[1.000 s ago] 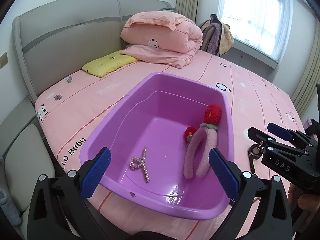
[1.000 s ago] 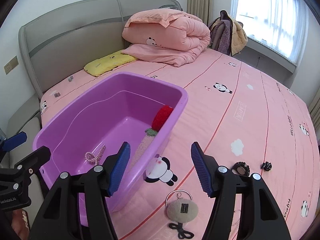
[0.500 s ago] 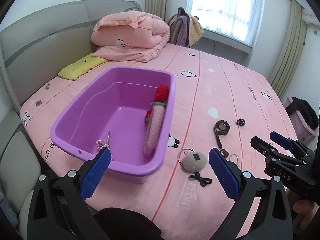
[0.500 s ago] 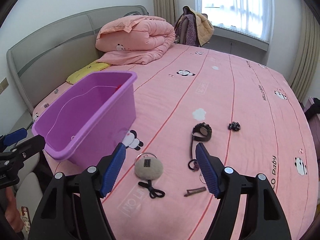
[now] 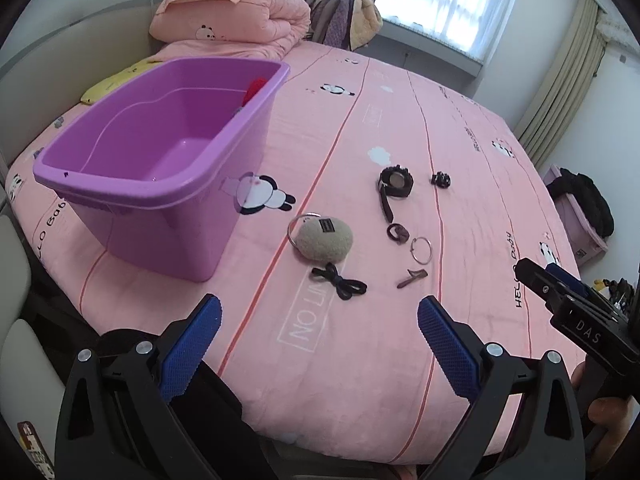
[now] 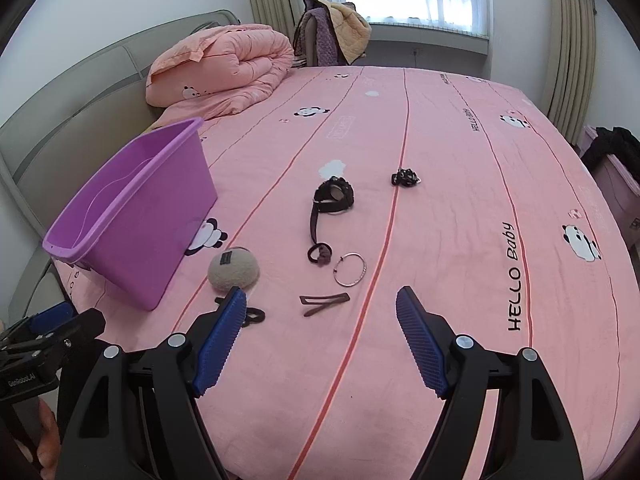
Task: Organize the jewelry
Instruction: 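Move both tools back toward the black bow and brown hair clip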
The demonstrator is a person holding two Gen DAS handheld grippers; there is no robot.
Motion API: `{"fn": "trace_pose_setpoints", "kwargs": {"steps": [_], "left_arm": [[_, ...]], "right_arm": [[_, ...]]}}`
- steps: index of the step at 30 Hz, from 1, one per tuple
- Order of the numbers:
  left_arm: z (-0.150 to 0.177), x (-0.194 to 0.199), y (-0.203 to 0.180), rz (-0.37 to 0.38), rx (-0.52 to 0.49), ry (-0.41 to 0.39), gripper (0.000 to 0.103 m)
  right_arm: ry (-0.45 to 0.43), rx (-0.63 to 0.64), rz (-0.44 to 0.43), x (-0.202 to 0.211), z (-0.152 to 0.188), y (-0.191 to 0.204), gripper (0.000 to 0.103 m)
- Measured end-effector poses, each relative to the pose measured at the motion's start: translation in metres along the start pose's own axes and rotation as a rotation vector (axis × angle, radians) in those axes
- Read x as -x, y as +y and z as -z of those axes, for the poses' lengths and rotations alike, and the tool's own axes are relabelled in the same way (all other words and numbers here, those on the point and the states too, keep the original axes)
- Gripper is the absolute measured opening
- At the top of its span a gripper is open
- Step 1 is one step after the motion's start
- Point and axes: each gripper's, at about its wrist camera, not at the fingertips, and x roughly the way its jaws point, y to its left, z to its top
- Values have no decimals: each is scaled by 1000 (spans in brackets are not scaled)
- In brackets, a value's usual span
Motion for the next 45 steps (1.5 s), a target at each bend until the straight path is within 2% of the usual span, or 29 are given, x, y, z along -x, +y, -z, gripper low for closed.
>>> {"fn": "trace_pose_setpoints", "kwargs": {"steps": [11, 19, 28, 37, 45], "left_arm": [[18, -50, -2, -5, 38, 78, 97], [14, -91, -4, -47, 43, 90, 97], [11, -135, -11, -79, 20, 120, 97], [5, -171, -4, -91, 58, 145, 97], [6, -183, 2, -104, 63, 155, 97]], "right_arm": [[54, -34, -3, -33, 23, -25, 74], [96, -51, -11, -65, 34, -35, 74], [126, -1, -20, -108, 31, -31, 74], [144, 33, -42, -150, 25, -28, 74], [156, 69, -33, -174, 23, -22, 74]]}}
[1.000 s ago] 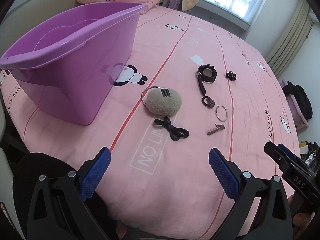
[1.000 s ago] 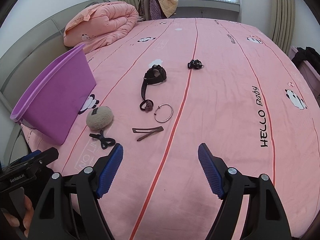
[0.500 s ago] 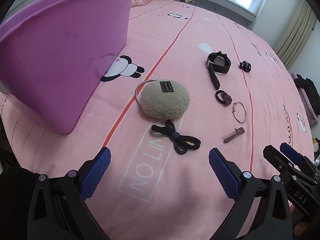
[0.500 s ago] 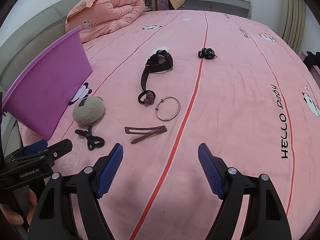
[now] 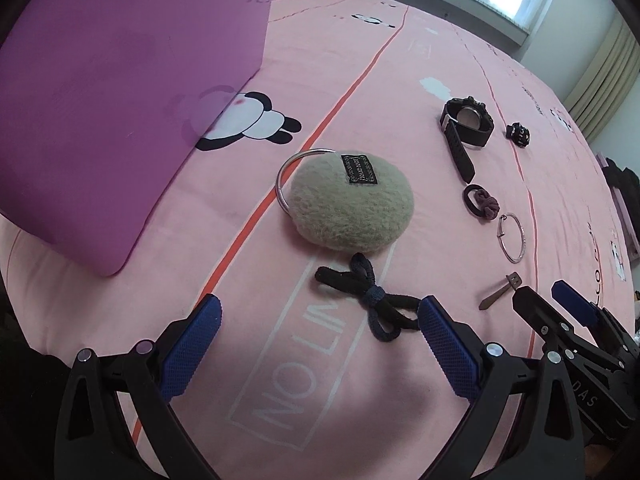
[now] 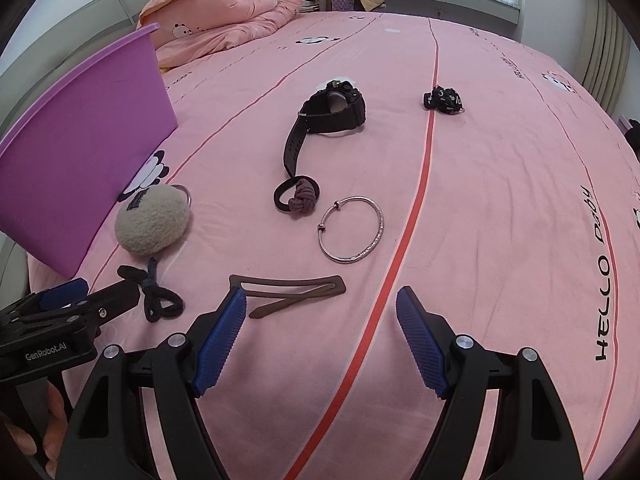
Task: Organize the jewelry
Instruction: 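Move both tools back toward the black bow and brown hair clip, then grasp the black bow with the left tool while the right tool grasps the brown hair clip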
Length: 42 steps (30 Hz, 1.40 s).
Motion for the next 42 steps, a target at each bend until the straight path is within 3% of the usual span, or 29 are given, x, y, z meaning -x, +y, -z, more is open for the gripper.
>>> {"fn": "trace_pose_setpoints", "kwargs": {"steps": [12, 21, 27, 29, 32, 34, 35, 37, 39, 42], "left_arm": [[1, -13, -2, -17, -3, 19, 97], [-2, -26, -9, -27, -2, 10, 97], [-2, -34, -8, -6, 25, -8, 96], [-2, -33, -7, -12, 33, -17, 92], [1, -31, -12, -58, 5, -29, 79], [3, -27, -16, -77, -16, -40, 61], [5, -25, -16, -79, -25, -42, 57], [9, -21, -18, -105, -58, -51, 34], [13, -17, -20, -118, -80, -54, 20], [17, -12, -18, -120, -88, -46, 13]], "right_arm": [[13, 89, 56, -23, -4, 13, 74], [19, 66, 69, -40, -6, 5, 73], [4, 81, 90, -39, -2, 5, 56], [3, 73, 98, -38, -2, 2, 46], [-4, 67, 112, -35, -1, 0, 40], [-9, 69, 118, -34, 0, 1, 39], [-11, 69, 122, -33, 0, 2, 38], [-14, 65, 123, -31, 2, 2, 37], [-14, 55, 119, -29, 4, 1, 37], [-12, 24, 96, -24, 6, -3, 37]]}}
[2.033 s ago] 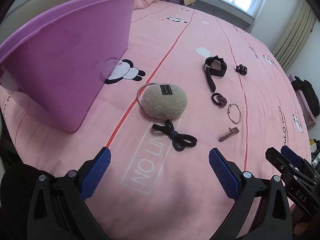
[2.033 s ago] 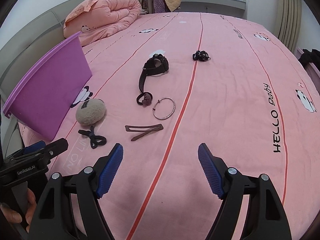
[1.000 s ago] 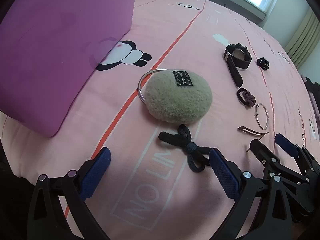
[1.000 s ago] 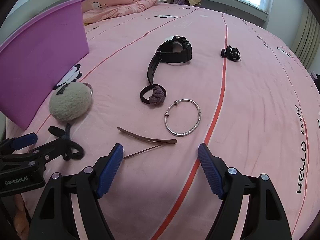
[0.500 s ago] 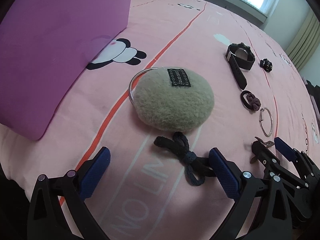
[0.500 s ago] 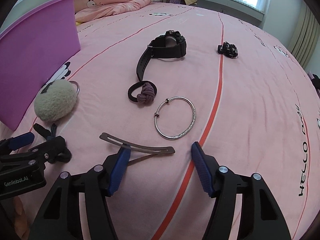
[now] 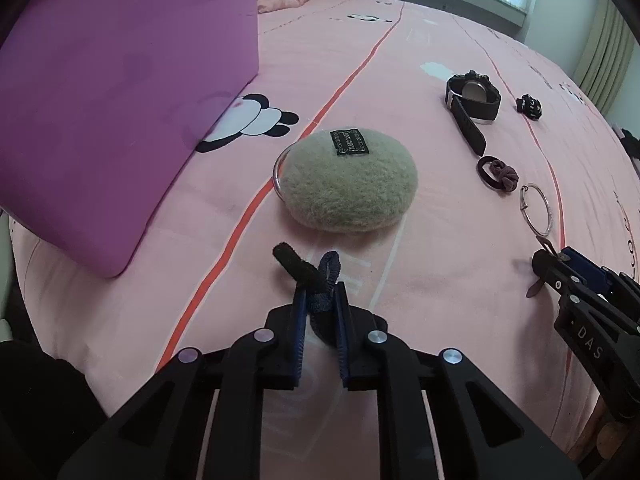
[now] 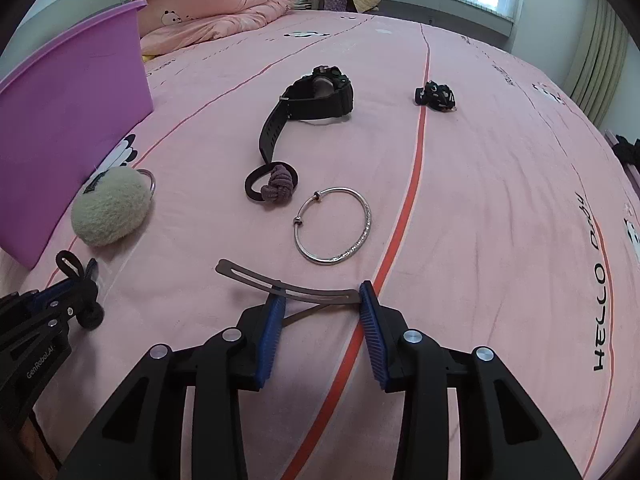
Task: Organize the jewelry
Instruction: 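Grasp the black bow with the left tool while the right tool grasps the brown hair clip, then lift the bow and hair clip and carry both over the purple tub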
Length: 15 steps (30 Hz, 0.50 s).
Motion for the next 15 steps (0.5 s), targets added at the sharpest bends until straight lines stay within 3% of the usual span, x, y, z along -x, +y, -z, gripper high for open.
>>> {"fn": "trace_pose_setpoints", "kwargs": {"steps": [8, 15], "left_arm": [[6, 19, 5, 28, 6, 9, 13], [11, 50, 0, 47, -52, -50, 13]], "right_arm": [[-19, -50, -25, 26, 14, -13, 37], [-52, -51, -9, 63, 23, -16, 37]]}}
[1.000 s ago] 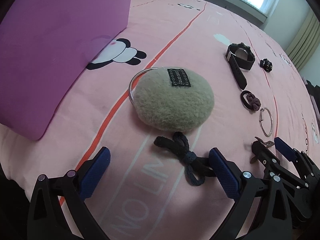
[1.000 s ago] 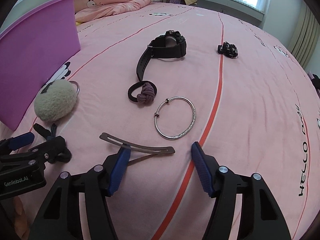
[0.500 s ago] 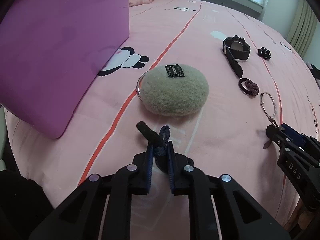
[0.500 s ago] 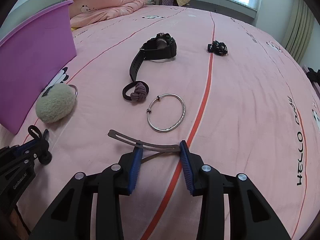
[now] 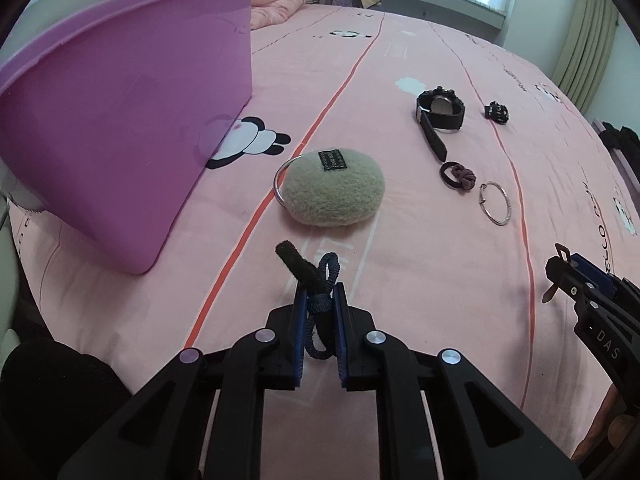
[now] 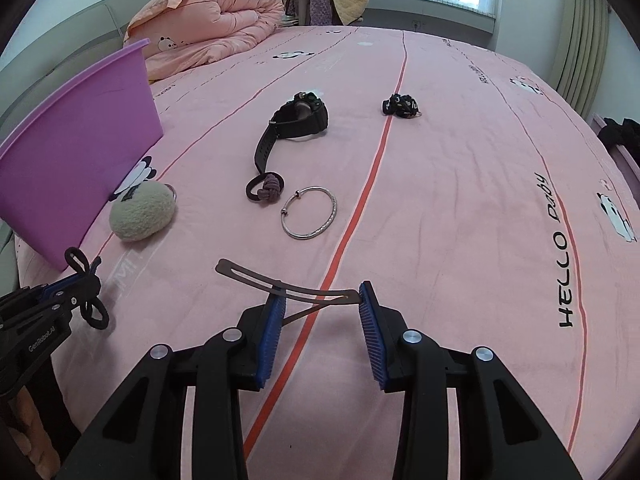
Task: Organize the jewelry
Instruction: 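Lift the bow and hair clip and carry both over the purple tub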
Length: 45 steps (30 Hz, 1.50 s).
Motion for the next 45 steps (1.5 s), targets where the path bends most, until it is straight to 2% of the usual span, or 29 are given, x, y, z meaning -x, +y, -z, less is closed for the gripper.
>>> {"fn": "trace_pose_setpoints", "kwargs": {"steps": [12, 19, 26, 34, 45], "left_arm": [[0, 70, -10, 84, -58, -145, 13], [-11, 113, 7, 120, -27, -229, 13], [-31, 149, 32, 134, 3, -294, 13], [-69, 169, 83, 94, 54, -370, 13], [-112, 173, 157, -3, 135, -404, 13]], "right_arm": [[-94, 13, 17, 79, 1, 5, 37], [-160, 32, 25, 118, -8, 20, 37], [-225, 59, -22, 142, -31, 49, 37], [-287, 124, -111, 148, -78, 99, 37], [-328, 233, -238, 137, -146, 185, 37]]}}
